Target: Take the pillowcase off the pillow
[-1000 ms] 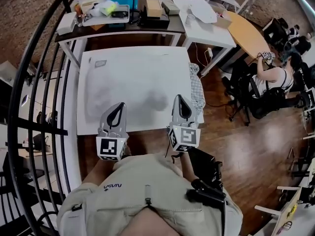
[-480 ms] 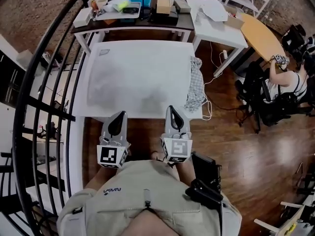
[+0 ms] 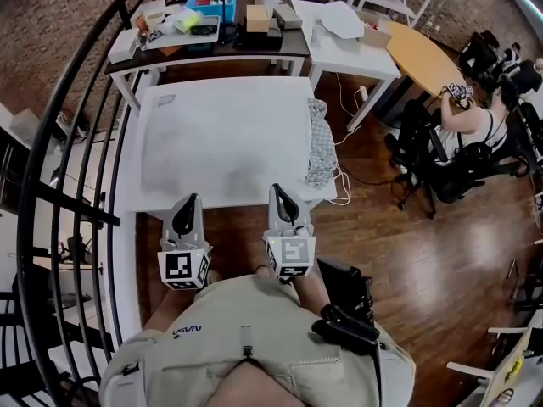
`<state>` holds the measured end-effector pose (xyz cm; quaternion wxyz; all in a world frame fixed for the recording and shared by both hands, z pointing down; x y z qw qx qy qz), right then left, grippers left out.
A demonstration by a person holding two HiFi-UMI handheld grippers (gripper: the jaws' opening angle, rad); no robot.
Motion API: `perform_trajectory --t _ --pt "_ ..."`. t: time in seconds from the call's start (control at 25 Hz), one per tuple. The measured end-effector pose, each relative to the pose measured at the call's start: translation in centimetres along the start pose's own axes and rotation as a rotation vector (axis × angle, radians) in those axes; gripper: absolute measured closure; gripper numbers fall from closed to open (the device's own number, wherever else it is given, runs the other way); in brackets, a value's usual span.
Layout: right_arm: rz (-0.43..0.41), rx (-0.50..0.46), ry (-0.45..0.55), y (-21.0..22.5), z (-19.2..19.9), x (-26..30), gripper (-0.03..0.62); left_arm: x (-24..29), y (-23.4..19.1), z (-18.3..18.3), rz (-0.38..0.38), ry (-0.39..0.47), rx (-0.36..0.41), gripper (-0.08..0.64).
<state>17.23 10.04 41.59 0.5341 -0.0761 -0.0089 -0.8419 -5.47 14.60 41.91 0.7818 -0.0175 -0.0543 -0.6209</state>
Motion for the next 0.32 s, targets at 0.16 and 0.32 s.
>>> perform_trajectory --t 0.16,0.32 --pt "0.006 -0.004 -0.003 -1.1 -0.4 0.1 0.591 -0.4 -0.9 -0.3 0.013 0.007 0.005 0.555" --pt "0.023 -0.007 0.001 -2.0 -1.1 0.2 0.592 -0.7 -1.8 -0.9 0.025 0.019 0.016 0.555"
Point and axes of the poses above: the fingertips, and each gripper's own axes: x forward along the fingers, y to its right, z out of its underside, the point moved 8 cm from there along -x, backward along the fingers, and after that the axes turned 5 degrees about -y, right-handed, at the moved point
